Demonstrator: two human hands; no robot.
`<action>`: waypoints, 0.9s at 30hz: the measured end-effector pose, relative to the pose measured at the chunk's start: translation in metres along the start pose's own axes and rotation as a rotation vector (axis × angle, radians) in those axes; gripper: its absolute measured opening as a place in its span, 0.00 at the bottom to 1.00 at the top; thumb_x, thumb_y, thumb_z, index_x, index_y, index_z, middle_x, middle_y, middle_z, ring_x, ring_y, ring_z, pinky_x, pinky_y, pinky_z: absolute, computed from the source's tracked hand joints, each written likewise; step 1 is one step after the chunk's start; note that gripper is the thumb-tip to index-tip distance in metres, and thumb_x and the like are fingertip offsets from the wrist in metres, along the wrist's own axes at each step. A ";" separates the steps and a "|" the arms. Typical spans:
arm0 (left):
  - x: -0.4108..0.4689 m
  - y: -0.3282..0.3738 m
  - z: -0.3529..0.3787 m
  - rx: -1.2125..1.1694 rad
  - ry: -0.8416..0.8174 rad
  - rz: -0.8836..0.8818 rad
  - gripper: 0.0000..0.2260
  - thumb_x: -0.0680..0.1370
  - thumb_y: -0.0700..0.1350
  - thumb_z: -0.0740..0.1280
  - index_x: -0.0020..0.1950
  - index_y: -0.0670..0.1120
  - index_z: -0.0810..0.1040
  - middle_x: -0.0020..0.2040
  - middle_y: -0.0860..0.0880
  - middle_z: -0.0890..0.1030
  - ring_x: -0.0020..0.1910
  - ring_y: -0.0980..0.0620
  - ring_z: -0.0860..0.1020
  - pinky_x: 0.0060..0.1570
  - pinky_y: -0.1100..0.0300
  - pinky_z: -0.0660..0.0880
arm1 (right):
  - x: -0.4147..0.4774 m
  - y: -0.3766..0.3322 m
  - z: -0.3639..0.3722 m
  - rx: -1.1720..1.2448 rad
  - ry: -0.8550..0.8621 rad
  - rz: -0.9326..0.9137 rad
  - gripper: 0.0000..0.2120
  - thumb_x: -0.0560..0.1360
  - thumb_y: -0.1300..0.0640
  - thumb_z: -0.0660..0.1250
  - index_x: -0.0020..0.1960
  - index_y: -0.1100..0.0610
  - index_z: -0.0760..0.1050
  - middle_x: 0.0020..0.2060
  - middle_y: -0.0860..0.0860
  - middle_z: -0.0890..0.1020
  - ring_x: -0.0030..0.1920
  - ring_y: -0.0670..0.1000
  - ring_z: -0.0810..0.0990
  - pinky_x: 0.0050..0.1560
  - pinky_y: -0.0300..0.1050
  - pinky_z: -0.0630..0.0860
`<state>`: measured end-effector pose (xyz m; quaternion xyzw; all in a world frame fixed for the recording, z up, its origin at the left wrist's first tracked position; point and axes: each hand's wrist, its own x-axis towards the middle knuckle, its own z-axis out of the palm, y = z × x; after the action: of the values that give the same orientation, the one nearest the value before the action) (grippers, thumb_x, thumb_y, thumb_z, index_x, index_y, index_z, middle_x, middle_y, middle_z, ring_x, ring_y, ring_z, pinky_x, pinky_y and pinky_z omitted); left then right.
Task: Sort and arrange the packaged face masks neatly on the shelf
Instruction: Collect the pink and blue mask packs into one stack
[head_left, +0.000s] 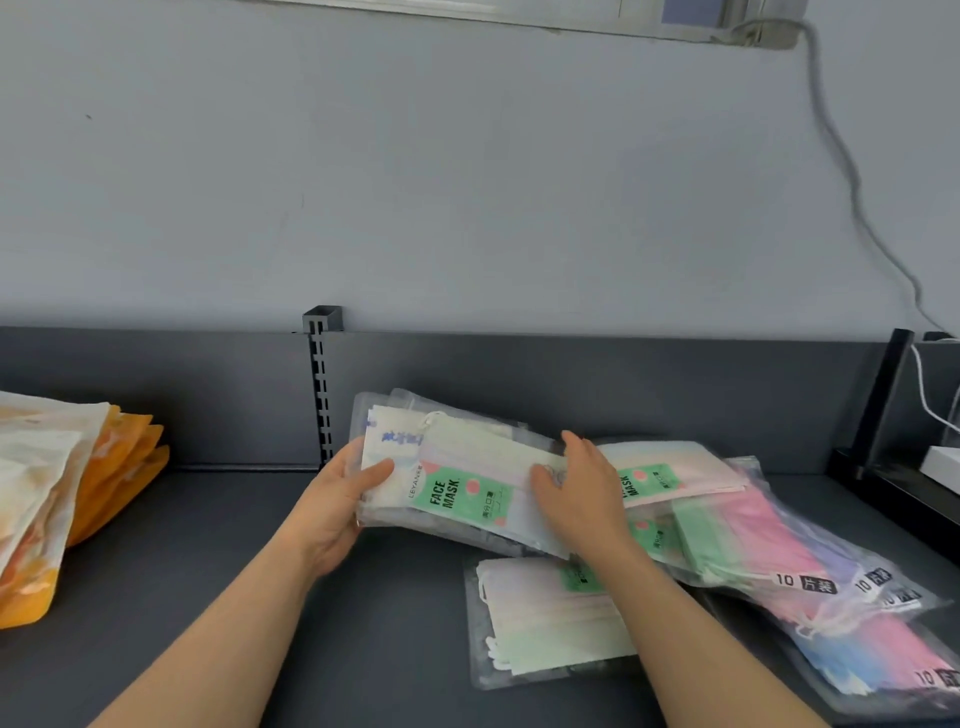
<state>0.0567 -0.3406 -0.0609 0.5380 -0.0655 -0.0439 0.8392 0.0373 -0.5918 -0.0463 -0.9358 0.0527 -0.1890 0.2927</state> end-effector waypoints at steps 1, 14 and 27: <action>0.000 0.001 -0.002 0.004 -0.012 -0.005 0.14 0.79 0.37 0.63 0.64 0.45 0.77 0.57 0.42 0.84 0.52 0.44 0.84 0.41 0.55 0.83 | -0.001 0.001 0.000 0.027 -0.006 0.011 0.29 0.79 0.48 0.59 0.77 0.55 0.57 0.75 0.57 0.61 0.75 0.56 0.57 0.74 0.54 0.55; -0.003 0.007 -0.011 0.197 0.066 0.057 0.16 0.72 0.36 0.73 0.58 0.42 0.76 0.50 0.42 0.86 0.47 0.42 0.85 0.36 0.53 0.82 | 0.001 0.007 -0.011 0.324 0.055 -0.132 0.28 0.79 0.65 0.60 0.77 0.53 0.58 0.76 0.50 0.61 0.75 0.50 0.61 0.73 0.44 0.59; 0.005 -0.010 -0.022 0.181 0.172 0.183 0.14 0.74 0.36 0.72 0.58 0.47 0.79 0.49 0.47 0.86 0.46 0.48 0.85 0.36 0.62 0.81 | 0.003 0.031 -0.009 -0.589 -0.203 0.000 0.50 0.67 0.28 0.63 0.76 0.60 0.54 0.74 0.61 0.62 0.75 0.61 0.56 0.73 0.61 0.48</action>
<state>0.0652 -0.3261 -0.0786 0.6051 -0.0458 0.0848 0.7903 0.0370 -0.6232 -0.0559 -0.9945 0.0755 -0.0715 0.0127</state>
